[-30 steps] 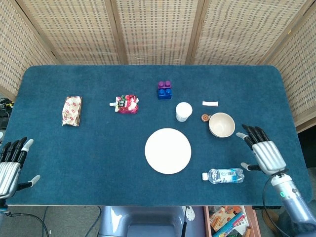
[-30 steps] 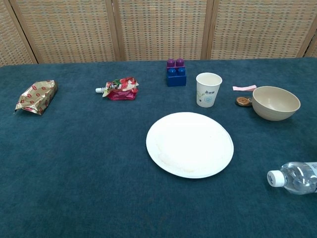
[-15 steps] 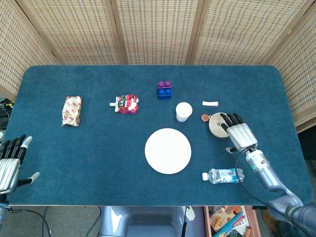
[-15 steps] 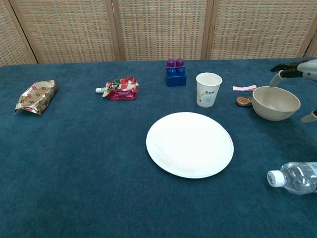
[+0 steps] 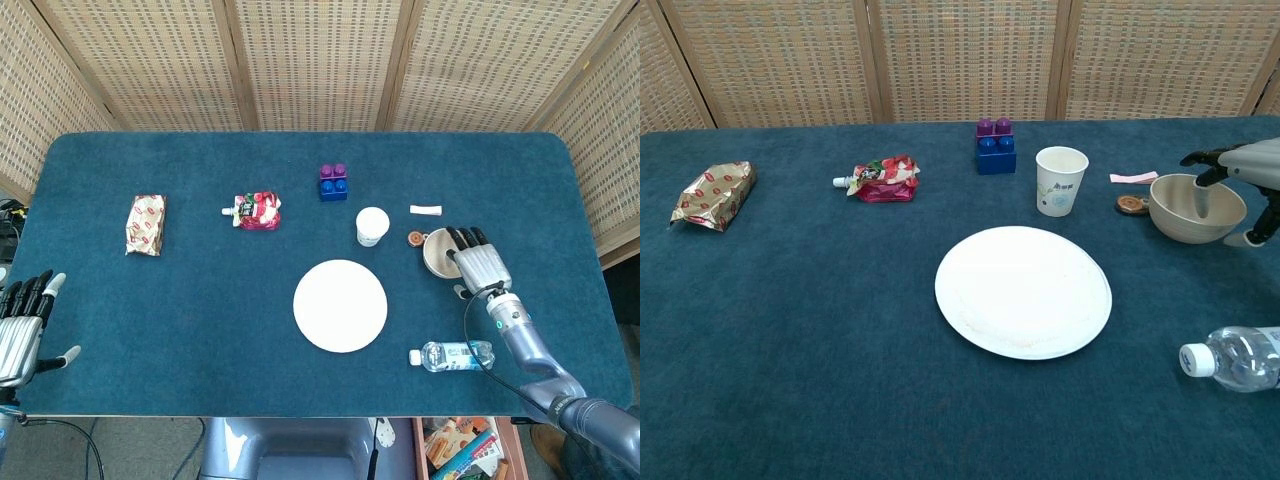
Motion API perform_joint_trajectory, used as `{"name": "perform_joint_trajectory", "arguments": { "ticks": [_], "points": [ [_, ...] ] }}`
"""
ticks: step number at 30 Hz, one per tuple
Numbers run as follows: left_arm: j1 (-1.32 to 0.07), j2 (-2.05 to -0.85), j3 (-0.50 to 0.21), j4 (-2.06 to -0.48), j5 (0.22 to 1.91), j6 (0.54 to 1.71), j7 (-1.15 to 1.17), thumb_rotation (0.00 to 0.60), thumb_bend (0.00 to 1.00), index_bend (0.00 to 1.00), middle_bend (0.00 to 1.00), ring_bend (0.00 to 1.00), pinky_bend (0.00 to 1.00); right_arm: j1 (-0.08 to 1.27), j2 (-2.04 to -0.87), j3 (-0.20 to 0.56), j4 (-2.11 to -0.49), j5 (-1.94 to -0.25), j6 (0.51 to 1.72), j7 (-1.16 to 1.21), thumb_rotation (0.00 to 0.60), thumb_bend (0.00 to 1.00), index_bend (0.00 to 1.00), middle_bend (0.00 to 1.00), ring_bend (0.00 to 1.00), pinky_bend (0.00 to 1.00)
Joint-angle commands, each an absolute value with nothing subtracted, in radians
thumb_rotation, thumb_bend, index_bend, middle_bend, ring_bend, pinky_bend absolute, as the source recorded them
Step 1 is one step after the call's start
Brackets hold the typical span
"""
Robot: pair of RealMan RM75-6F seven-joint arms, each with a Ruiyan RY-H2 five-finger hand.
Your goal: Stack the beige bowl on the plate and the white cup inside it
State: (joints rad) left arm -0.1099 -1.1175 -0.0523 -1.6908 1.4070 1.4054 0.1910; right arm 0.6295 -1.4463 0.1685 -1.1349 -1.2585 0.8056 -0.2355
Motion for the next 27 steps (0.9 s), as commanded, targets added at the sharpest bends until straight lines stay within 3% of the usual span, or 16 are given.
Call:
{"name": "perform_joint_trajectory", "arguments": {
  "ticks": [1, 5, 11, 17, 27],
  "points": [
    [-0.111, -1.118, -0.053, -1.692, 1.405, 1.405, 0.192, 0.600, 0.00, 0.00, 0.00, 0.00, 0.00, 0.644, -1.469, 0.161, -1.096, -1.262, 0.790, -0.203, 0.600, 0.33, 0.45, 0.00, 0.00, 0.00],
    [-0.112, -1.117, -0.054, -1.694, 1.401, 1.406, 0.191, 0.600, 0.00, 0.00, 0.00, 0.00, 0.00, 0.654, -1.487, 0.154, -1.062, -1.276, 0.790, -0.173, 0.600, 0.41, 0.50, 0.00, 0.00, 0.00],
    [-0.114, -1.116, -0.055, -1.693, 1.395, 1.405, 0.189, 0.600, 0.00, 0.00, 0.00, 0.00, 0.00, 0.660, -1.498, 0.144, -1.041, -1.308, 0.809, -0.121, 0.600, 0.43, 0.62, 0.00, 0.00, 0.00],
    [-0.116, -1.115, -0.053, -1.694, 1.392, 1.401, 0.188, 0.600, 0.00, 0.00, 0.00, 0.00, 0.00, 0.647, -1.451, 0.136, -1.091, -1.353, 0.879, -0.107, 0.600, 0.43, 0.62, 0.00, 0.00, 0.00],
    [-0.113, -1.113, -0.046, -1.693, 1.399, 1.405, 0.180, 0.600, 0.00, 0.00, 0.00, 0.00, 0.00, 0.610, -1.287, 0.129, -1.334, -1.432, 1.022, -0.165, 0.600, 0.44, 0.62, 0.00, 0.00, 0.00]
  ]
}}
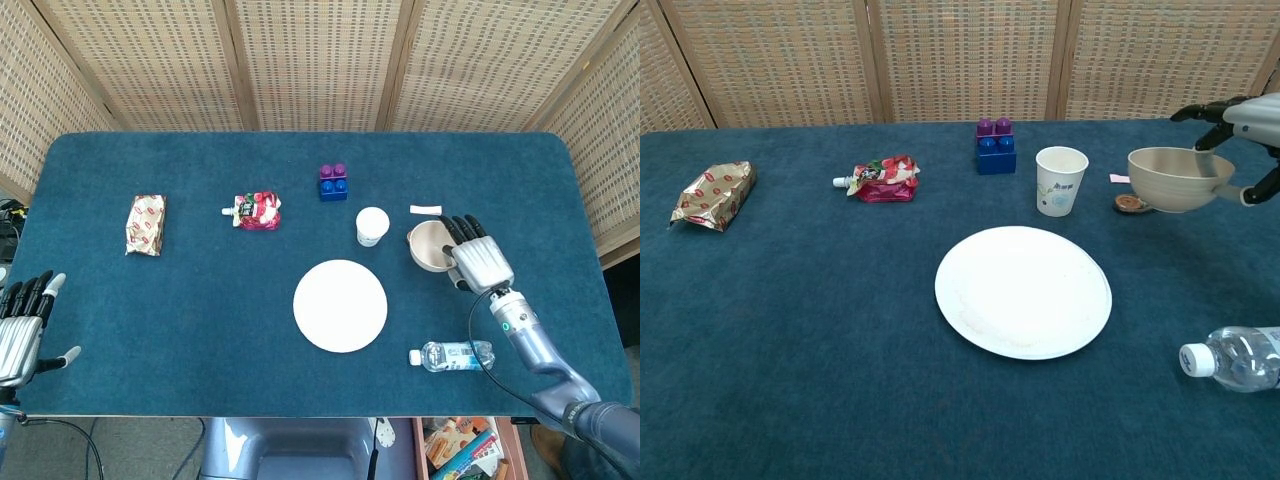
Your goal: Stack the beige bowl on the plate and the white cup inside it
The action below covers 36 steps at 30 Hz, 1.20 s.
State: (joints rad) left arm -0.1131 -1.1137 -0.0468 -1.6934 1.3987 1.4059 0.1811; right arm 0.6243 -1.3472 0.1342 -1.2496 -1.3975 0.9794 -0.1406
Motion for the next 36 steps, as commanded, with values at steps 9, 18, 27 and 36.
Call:
{"name": "perform_joint_trajectory", "arguments": {
  "ticks": [9, 18, 27, 36],
  "points": [
    [-0.117, -1.107, -0.049, -1.686, 1.391, 1.398, 0.164, 0.600, 0.00, 0.00, 0.00, 0.00, 0.00, 0.680, -1.201, 0.087, -1.554, -1.588, 0.987, -0.342, 0.600, 0.44, 0.62, 0.00, 0.00, 0.00],
    [-0.116, -1.104, -0.052, -1.686, 1.376, 1.397, 0.161, 0.600, 0.00, 0.00, 0.00, 0.00, 0.00, 0.766, -1.349, 0.098, -1.570, -1.569, 0.883, -0.478, 0.600, 0.44, 0.62, 0.00, 0.00, 0.00],
    [-0.115, -1.100, -0.054, -1.687, 1.369, 1.396, 0.151, 0.600, 0.00, 0.00, 0.00, 0.00, 0.00, 0.799, -1.446, 0.130, -1.532, -1.484, 0.861, -0.560, 0.600, 0.44, 0.62, 0.00, 0.00, 0.00],
    [-0.117, -1.099, -0.051, -1.687, 1.369, 1.390, 0.151, 0.600, 0.00, 0.00, 0.00, 0.00, 0.00, 0.802, -1.493, 0.118, -1.491, -1.449, 0.860, -0.577, 0.600, 0.44, 0.62, 0.00, 0.00, 0.00]
  ]
}}
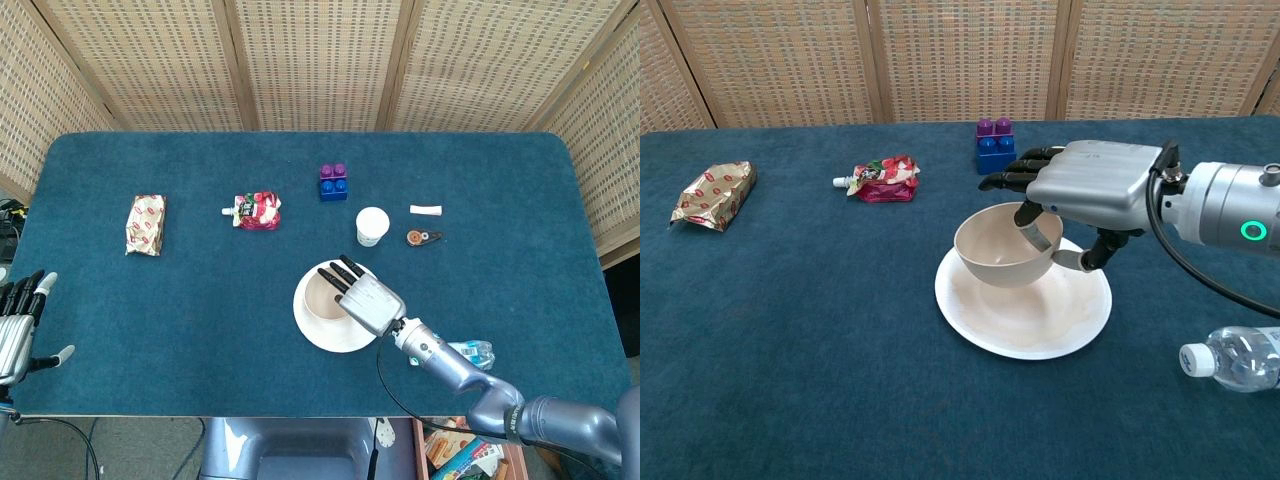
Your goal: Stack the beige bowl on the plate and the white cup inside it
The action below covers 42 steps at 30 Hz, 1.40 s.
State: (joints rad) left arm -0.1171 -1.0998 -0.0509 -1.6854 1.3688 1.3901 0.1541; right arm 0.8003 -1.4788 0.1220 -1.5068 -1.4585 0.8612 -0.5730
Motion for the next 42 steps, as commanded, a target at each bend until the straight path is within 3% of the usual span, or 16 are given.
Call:
{"name": "perform_joint_trajectory", "arguments": {
  "ticks": [1, 4, 6, 7, 9, 11, 14, 22, 28, 34, 42],
  "points": [
    [-0.117, -1.098, -0.051, -1.688, 1.369, 1.391, 0.149, 0.600, 0.00, 0.00, 0.00, 0.00, 0.00, 0.802, -1.497, 0.115, -1.485, -1.448, 0.861, -0.578, 0.600, 0.44, 0.62, 0.00, 0.00, 0.00],
    [-0.117, -1.096, -0.051, -1.686, 1.366, 1.388, 0.148, 0.600, 0.00, 0.00, 0.00, 0.00, 0.00, 0.799, -1.500, 0.105, -1.472, -1.449, 0.869, -0.578, 0.600, 0.44, 0.62, 0.00, 0.00, 0.00],
    [-0.118, -1.096, -0.049, -1.686, 1.369, 1.386, 0.147, 0.600, 0.00, 0.00, 0.00, 0.00, 0.00, 0.795, -1.489, 0.083, -1.475, -1.443, 0.853, -0.596, 0.600, 0.44, 0.56, 0.00, 0.00, 0.00],
    [-0.118, -1.096, -0.049, -1.687, 1.370, 1.386, 0.146, 0.600, 0.00, 0.00, 0.00, 0.00, 0.00, 0.795, -1.484, 0.081, -1.481, -1.437, 0.848, -0.606, 0.600, 0.42, 0.44, 0.00, 0.00, 0.00],
    [-0.119, -1.095, -0.050, -1.688, 1.371, 1.387, 0.146, 0.600, 0.00, 0.00, 0.00, 0.00, 0.00, 0.794, -1.476, 0.076, -1.498, -1.420, 0.843, -0.640, 0.600, 0.26, 0.11, 0.00, 0.00, 0.00],
    [-0.119, -1.095, -0.049, -1.688, 1.371, 1.387, 0.147, 0.600, 0.00, 0.00, 0.00, 0.00, 0.00, 0.787, -1.470, 0.075, -1.526, -1.404, 0.858, -0.686, 0.600, 0.11, 0.01, 0.00, 0.00, 0.00],
    [-0.120, -1.096, -0.049, -1.689, 1.371, 1.386, 0.149, 0.600, 0.00, 0.00, 0.00, 0.00, 0.00, 0.782, -1.466, 0.074, -1.543, -1.407, 0.880, -0.712, 0.600, 0.04, 0.00, 0.00, 0.00, 0.00],
    [-0.121, -1.097, -0.049, -1.689, 1.367, 1.384, 0.155, 0.600, 0.00, 0.00, 0.00, 0.00, 0.00, 0.757, -1.378, 0.081, -1.655, -1.430, 0.950, -0.719, 0.600, 0.05, 0.00, 0.00, 0.00, 0.00],
    [-0.128, -1.101, -0.050, -1.685, 1.362, 1.372, 0.162, 0.600, 0.00, 0.00, 0.00, 0.00, 0.00, 0.771, -1.303, 0.155, -1.673, -1.381, 0.981, -0.731, 0.600, 0.06, 0.01, 0.00, 0.00, 0.00],
    [-0.131, -1.108, -0.048, -1.674, 1.378, 1.377, 0.154, 0.600, 0.00, 0.00, 0.00, 0.00, 0.00, 0.846, -1.346, 0.260, -1.555, -1.147, 0.885, -0.706, 0.600, 0.07, 0.15, 0.00, 0.00, 0.00],
    [-0.143, -1.115, -0.062, -1.661, 1.333, 1.351, 0.165, 0.600, 0.00, 0.00, 0.00, 0.00, 0.00, 0.918, -1.469, 0.273, -1.316, -1.057, 0.808, -0.605, 0.600, 0.14, 0.33, 0.00, 0.00, 0.00]
  ]
}}
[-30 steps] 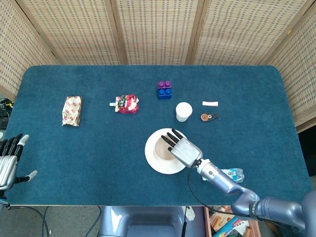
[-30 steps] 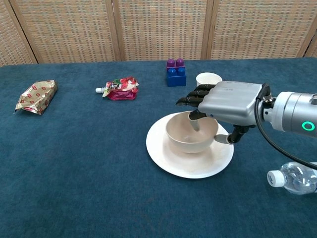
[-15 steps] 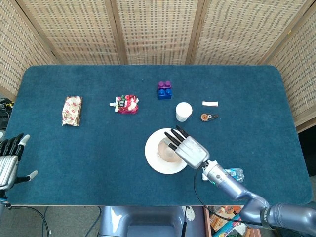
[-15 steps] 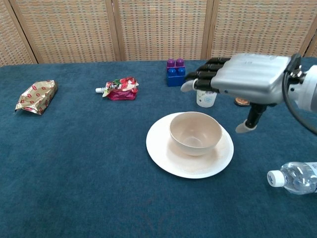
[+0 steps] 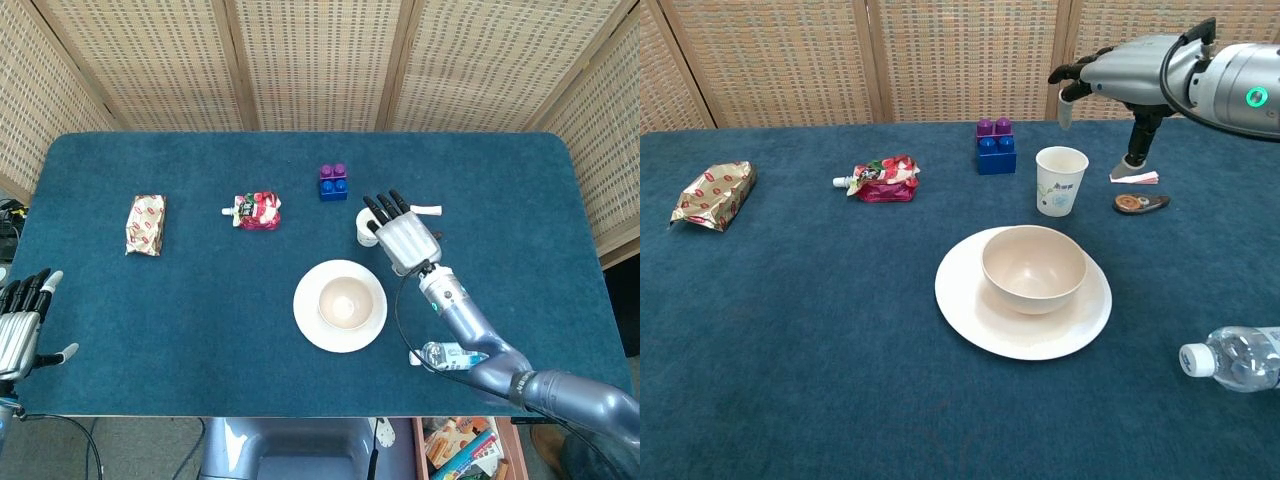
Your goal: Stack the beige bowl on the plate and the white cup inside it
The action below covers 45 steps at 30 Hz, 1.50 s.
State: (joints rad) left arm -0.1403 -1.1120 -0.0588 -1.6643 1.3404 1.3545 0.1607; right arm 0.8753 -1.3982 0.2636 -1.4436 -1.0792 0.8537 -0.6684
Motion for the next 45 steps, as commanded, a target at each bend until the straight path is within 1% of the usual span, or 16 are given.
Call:
{"name": "perform_joint_trajectory", "arguments": {
  "ticks": [1, 9, 19, 24, 28, 32, 33, 36, 42, 45],
  "points": [
    [-0.144, -1.116, -0.063, -1.660, 1.331, 1.349, 0.166, 0.600, 0.00, 0.00, 0.00, 0.00, 0.00, 0.922, -1.480, 0.271, -1.294, -1.062, 0.804, -0.592, 0.600, 0.15, 0.34, 0.00, 0.00, 0.00],
    [-0.157, -1.126, -0.073, -1.650, 1.291, 1.323, 0.187, 0.600, 0.00, 0.00, 0.00, 0.00, 0.00, 0.945, -1.556, 0.247, -1.133, -1.091, 0.758, -0.465, 0.600, 0.21, 0.37, 0.00, 0.00, 0.00],
    [-0.165, -1.133, -0.077, -1.644, 1.269, 1.312, 0.198, 0.600, 0.00, 0.00, 0.00, 0.00, 0.00, 0.965, -1.626, 0.225, -1.010, -1.152, 0.739, -0.352, 0.600, 0.22, 0.38, 0.00, 0.00, 0.00],
    [-0.167, -1.135, -0.078, -1.641, 1.263, 1.309, 0.200, 0.600, 0.00, 0.00, 0.00, 0.00, 0.00, 0.976, -1.653, 0.215, -0.956, -1.173, 0.725, -0.316, 0.600, 0.29, 0.41, 0.00, 0.00, 0.00],
    [-0.167, -1.135, -0.078, -1.640, 1.258, 1.308, 0.199, 0.600, 0.00, 0.00, 0.00, 0.00, 0.00, 0.981, -1.679, 0.210, -0.907, -1.174, 0.705, -0.292, 0.600, 0.33, 0.45, 0.00, 0.00, 0.00],
    [-0.169, -1.135, -0.079, -1.640, 1.254, 1.306, 0.199, 0.600, 0.00, 0.00, 0.00, 0.00, 0.00, 0.987, -1.709, 0.210, -0.856, -1.182, 0.698, -0.262, 0.600, 0.39, 0.55, 0.00, 0.00, 0.00],
    [-0.170, -1.135, -0.079, -1.639, 1.253, 1.306, 0.199, 0.600, 0.00, 0.00, 0.00, 0.00, 0.00, 0.987, -1.711, 0.210, -0.853, -1.184, 0.698, -0.256, 0.600, 0.41, 0.58, 0.00, 0.00, 0.00],
    [-0.170, -1.136, -0.079, -1.640, 1.253, 1.306, 0.200, 0.600, 0.00, 0.00, 0.00, 0.00, 0.00, 0.988, -1.714, 0.208, -0.847, -1.200, 0.705, -0.235, 0.600, 0.43, 0.61, 0.00, 0.00, 0.00],
    [-0.169, -1.136, -0.075, -1.643, 1.257, 1.309, 0.202, 0.600, 0.00, 0.00, 0.00, 0.00, 0.00, 0.981, -1.691, 0.205, -0.878, -1.237, 0.740, -0.197, 0.600, 0.43, 0.62, 0.00, 0.00, 0.00],
    [-0.170, -1.136, -0.072, -1.645, 1.260, 1.308, 0.204, 0.600, 0.00, 0.00, 0.00, 0.00, 0.00, 0.971, -1.648, 0.202, -0.944, -1.262, 0.771, -0.192, 0.600, 0.43, 0.62, 0.00, 0.00, 0.00]
  ]
}}
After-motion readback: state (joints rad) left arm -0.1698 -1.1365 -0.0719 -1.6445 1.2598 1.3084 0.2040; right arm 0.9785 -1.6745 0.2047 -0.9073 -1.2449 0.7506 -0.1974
